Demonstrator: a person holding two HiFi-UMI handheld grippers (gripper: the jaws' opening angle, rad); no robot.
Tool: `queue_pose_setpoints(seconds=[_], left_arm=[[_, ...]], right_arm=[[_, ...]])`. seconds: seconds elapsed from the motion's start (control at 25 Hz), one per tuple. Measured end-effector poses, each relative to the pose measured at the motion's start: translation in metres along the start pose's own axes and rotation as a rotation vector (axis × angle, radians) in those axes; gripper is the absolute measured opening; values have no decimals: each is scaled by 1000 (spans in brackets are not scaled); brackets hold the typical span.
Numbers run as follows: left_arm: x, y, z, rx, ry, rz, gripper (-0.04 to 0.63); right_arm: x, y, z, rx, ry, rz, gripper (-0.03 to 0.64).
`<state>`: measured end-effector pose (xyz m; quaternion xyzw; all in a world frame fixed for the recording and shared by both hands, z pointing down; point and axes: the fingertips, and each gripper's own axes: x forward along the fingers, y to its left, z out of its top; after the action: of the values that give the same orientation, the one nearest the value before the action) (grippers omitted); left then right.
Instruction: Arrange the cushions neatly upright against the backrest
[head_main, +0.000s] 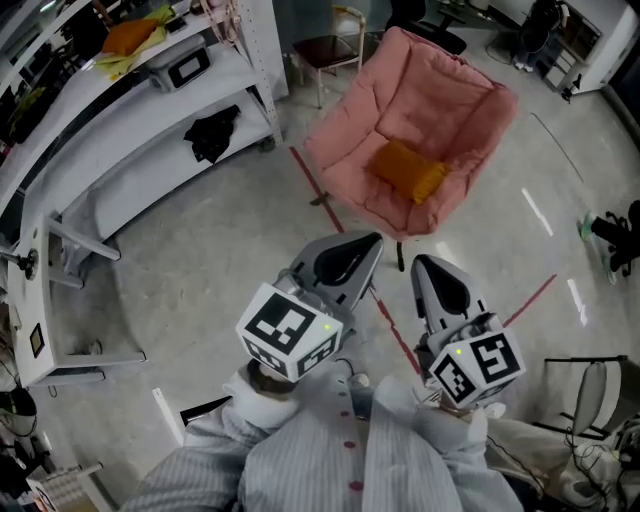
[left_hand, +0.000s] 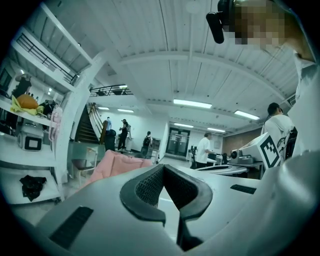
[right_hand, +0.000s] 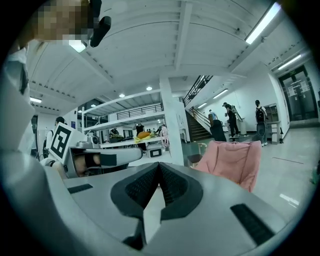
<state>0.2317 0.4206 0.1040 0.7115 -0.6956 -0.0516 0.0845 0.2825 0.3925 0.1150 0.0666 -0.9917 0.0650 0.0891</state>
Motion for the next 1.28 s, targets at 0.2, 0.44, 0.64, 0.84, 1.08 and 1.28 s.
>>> queue_pose_setpoints(seconds=[0.2,0.44,0.64,0.84,1.08,1.28], left_arm=[[25,66,17,22,8,-23,11],[31,131,25,41,20,-30,11],[41,164,23,20,28,-37,11],[64,190,17,-3,39,-42,11],[119,230,20,-2,43,-41,11],[192,265,28,5,49,-47,11]], right_arm=[[61,-21,18,-1,-13,-47,14],[116,-41,27,18,-27,-117,14],[142,-49,23,34,-6,-148,14],[169,-71,19,43,15,-162,14],[214,-122,24,48,27,-167,14],[258,-189,37,49,30,-168,14]])
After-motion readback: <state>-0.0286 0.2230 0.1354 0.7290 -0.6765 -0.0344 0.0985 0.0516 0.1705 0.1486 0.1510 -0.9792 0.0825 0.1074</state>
